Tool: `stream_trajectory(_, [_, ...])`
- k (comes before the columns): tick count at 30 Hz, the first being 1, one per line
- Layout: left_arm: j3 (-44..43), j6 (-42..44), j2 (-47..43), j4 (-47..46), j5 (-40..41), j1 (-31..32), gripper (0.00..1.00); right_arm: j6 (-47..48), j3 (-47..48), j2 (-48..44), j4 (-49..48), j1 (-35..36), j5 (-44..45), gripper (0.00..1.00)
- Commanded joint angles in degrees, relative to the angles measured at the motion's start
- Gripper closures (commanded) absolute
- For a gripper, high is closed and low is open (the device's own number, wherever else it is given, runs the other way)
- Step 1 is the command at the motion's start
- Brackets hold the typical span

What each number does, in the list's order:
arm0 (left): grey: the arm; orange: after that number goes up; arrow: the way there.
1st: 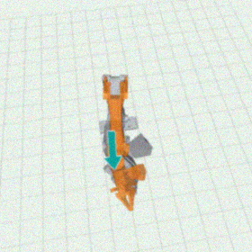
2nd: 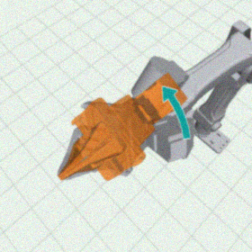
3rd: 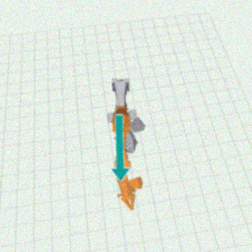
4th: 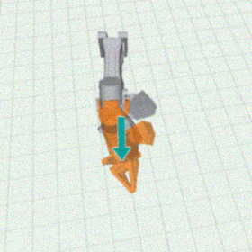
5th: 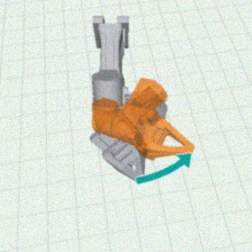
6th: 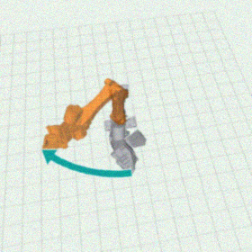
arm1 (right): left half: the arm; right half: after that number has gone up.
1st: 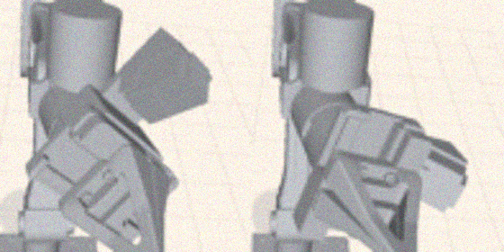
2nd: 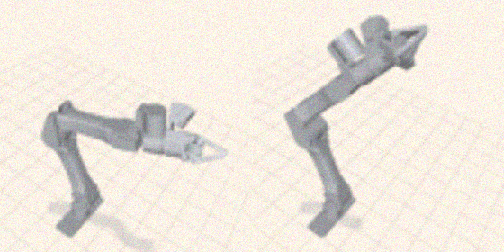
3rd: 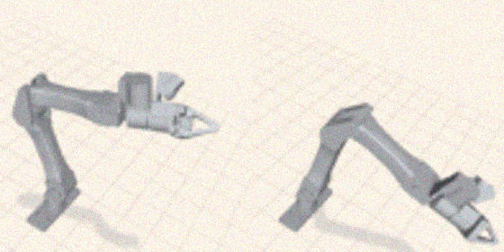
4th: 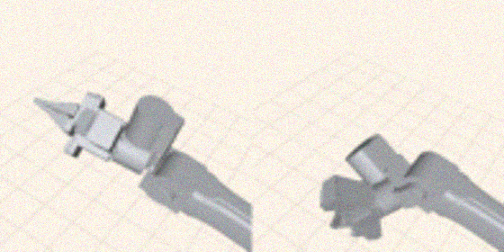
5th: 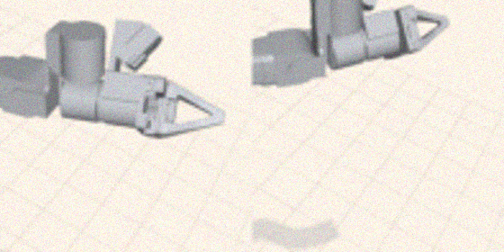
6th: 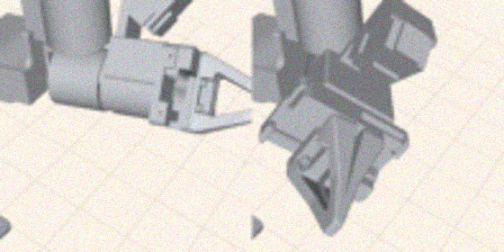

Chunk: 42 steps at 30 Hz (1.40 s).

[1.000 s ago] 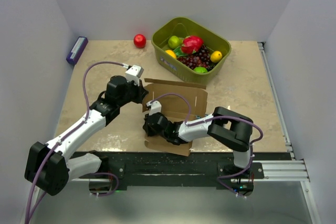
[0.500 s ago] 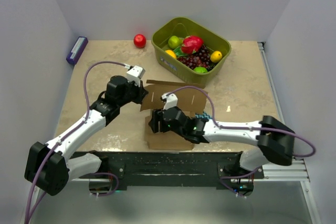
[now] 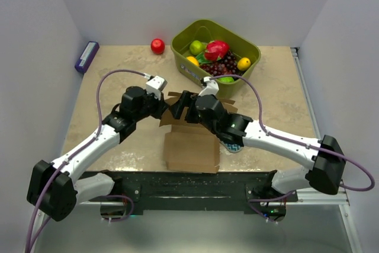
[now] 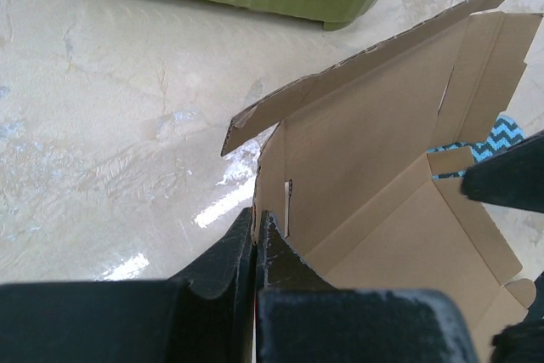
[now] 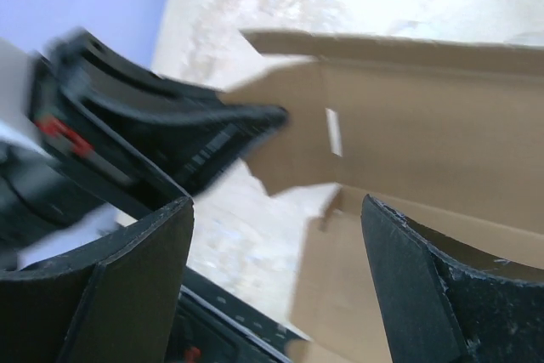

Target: Fold the paper box

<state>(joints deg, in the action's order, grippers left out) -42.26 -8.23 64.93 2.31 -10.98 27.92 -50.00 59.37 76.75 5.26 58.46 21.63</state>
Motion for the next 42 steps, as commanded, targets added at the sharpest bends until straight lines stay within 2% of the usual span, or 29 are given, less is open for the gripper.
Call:
stream_trajectory(1, [0.42, 1.37, -2.52, -1.34, -0.71, 1.17, 1.0, -8.96, 5.74, 3.4, -2.45, -1.14, 2.63, 0.17])
stream_trajectory(6, [1.04, 1.64, -4.89, -1.34, 0.43, 2.05, 1.0, -15.73, 9.79, 8.23, -1.04, -3.78, 0.08, 0.17])
stream_trajectory(16, [0.86, 3.22, -5.95, -0.9, 5.0, 5.3, 1.0, -24.69, 17.88, 11.14, 11.5, -4.05, 8.08, 0.16])
stream_trajectory(19, [0.86, 3.39, -6.3, -0.64, 6.49, 5.83, 1.0, -25.94, 20.25, 12.8, 16.26, -4.05, 9.4, 0.17])
stream_trajectory(27, [0.95, 4.01, -7.27, -0.29, 8.17, 6.88, 1.0, -25.33, 19.99, 14.83, 16.54, -4.14, 9.93, 0.19])
stream_trajectory(30, [0.86, 4.1, -7.36, -0.2, 8.26, 7.06, 1.0, -24.71, 19.38, 14.75, 15.67, -3.97, 9.75, 0.25])
stream_trajectory(36, [0.86, 4.1, -7.27, -0.11, 8.44, 7.15, 1.0, -23.48, 16.21, 11.85, 13.11, -4.05, 10.98, 0.47])
stream_trajectory(40, [0.86, 4.1, -7.44, -0.28, 8.35, 7.23, 1.0, -22.25, 14.72, 10.79, 12.59, -4.05, 11.68, 0.67])
stream_trajectory(42, [0.95, 4.01, -7.53, -0.28, 8.43, 7.15, 1.0, -21.81, 14.19, 10.18, 12.15, -4.05, 11.51, 0.71])
